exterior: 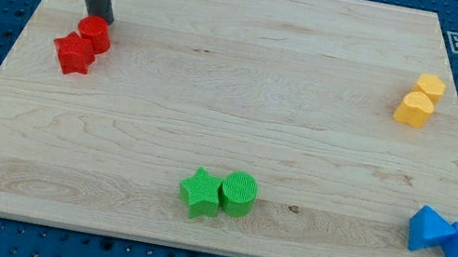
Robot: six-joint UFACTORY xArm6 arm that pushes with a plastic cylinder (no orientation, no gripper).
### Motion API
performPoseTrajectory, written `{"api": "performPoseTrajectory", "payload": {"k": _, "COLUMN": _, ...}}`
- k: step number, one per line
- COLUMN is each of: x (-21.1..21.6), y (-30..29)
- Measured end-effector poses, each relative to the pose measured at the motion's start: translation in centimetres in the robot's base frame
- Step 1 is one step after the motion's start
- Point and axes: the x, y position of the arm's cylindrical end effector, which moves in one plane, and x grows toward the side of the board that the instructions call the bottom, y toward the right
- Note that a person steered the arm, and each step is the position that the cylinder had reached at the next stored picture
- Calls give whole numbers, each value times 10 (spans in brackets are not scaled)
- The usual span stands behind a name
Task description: Move the arm to the center of the board
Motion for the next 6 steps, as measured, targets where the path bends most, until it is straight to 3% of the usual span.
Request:
{"api": "performPoseTrajectory", "payload": {"k": 2, "x": -11, "y": 20}}
{"api": "performPoseTrajectory", "payload": {"k": 3, "x": -22, "y": 97}}
{"api": "performPoseTrajectory", "payload": {"k": 5, "x": -22, "y": 112}}
{"api": "performPoseTrajectory", "payload": {"k": 6, "x": -14, "y": 174}}
